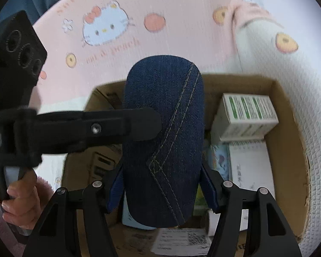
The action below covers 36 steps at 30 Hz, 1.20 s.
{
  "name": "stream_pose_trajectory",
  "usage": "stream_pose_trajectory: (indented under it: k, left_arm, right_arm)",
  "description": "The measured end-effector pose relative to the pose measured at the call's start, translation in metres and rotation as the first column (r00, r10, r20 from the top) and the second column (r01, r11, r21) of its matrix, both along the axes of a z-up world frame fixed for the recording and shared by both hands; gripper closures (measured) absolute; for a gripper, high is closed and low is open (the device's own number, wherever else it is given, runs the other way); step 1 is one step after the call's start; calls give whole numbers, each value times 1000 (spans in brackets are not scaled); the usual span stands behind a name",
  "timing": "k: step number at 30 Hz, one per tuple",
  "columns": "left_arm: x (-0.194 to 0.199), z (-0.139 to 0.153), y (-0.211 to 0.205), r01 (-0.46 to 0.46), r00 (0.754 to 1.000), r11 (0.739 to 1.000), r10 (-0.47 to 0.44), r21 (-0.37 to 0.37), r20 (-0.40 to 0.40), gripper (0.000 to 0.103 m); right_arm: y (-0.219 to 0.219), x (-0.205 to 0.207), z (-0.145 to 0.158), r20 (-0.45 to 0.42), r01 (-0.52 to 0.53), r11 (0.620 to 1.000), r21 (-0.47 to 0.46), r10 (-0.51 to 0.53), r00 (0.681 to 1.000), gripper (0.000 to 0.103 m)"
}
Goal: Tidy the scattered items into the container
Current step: 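Carry the denim pouch with both grippers over the cardboard box, then lower the pouch into the box and open both grippers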
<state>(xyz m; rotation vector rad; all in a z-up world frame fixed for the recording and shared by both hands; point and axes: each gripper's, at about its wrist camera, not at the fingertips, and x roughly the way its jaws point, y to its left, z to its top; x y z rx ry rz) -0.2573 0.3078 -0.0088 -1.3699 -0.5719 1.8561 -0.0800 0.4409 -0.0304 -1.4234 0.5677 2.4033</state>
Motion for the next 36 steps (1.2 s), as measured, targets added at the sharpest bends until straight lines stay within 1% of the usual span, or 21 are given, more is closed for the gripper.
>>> stream_pose_trajectory:
  k: [4, 7, 10, 13, 15, 19, 22, 25, 27, 32, 36]
  left_arm:
    - [-5, -17, 9, 15, 996, 999, -12, -35, 88, 60]
    - [-4, -30, 13, 31, 989, 998, -22, -63, 148, 60]
    - [-3, -39, 20, 57, 985, 995, -42, -86, 170, 60]
    - [-1, -44, 26, 75, 984, 988, -52, -132, 169, 60]
    - [-3, -46, 31, 81, 983, 986, -55, -149, 172, 60]
    - [-4, -50, 34, 94, 979, 976, -56, -194, 196, 58]
    - [1, -53, 44, 124, 983, 950, -78, -288, 167, 57]
    - [6, -54, 51, 143, 986, 926, -101, -350, 135, 57]
    - [6, -55, 50, 145, 986, 923, -103, -357, 133, 57]
    - [4, -56, 46, 149, 983, 934, -104, -326, 151, 57]
    - [7, -52, 44, 145, 986, 932, -107, -332, 129, 57]
  right_arm:
    - [11, -1, -14, 63, -23, 997, -68, 28, 998, 42]
    - [14, 0, -24, 104, -41, 994, -98, 51, 993, 42]
    - [17, 0, -33, 138, -51, 992, -118, 67, 988, 42]
    - [20, 0, -42, 157, -54, 988, -144, 77, 985, 42]
    - [21, 0, -46, 171, -59, 988, -146, 84, 982, 42]
    - [22, -2, -51, 210, -68, 982, -177, 105, 972, 42]
    - [25, -2, -54, 255, -66, 983, -173, 110, 961, 42]
    - [35, 5, -50, 250, -42, 980, -193, 90, 964, 41]
    - [40, 8, -45, 249, -37, 981, -192, 86, 965, 41]
    - [50, 15, -38, 265, -32, 988, -149, 71, 962, 41]
    - [46, 19, -38, 262, -14, 989, -150, 53, 964, 41]
